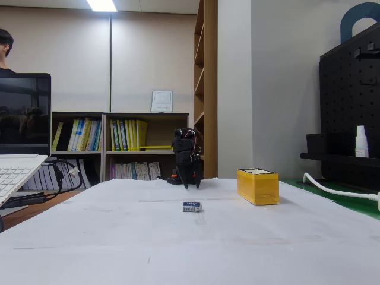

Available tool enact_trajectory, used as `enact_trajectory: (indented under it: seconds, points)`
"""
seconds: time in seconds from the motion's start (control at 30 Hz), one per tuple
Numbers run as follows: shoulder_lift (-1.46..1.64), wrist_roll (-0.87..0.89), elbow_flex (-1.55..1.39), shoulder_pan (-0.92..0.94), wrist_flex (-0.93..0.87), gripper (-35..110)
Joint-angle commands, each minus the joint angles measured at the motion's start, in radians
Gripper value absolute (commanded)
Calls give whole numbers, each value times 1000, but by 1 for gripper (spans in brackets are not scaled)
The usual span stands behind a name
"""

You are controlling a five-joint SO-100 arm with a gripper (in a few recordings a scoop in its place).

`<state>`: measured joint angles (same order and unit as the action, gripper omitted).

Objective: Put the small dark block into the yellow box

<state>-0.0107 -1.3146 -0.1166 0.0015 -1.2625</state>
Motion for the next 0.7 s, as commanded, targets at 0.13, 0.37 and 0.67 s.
enact_trajectory:
  seconds: [0.13, 0.37, 0.67]
  points:
    - [451, 396, -463, 2, 167, 19]
    - [890, 739, -969, 6, 20, 32]
    - [1269, 1057, -1476, 48, -153, 36]
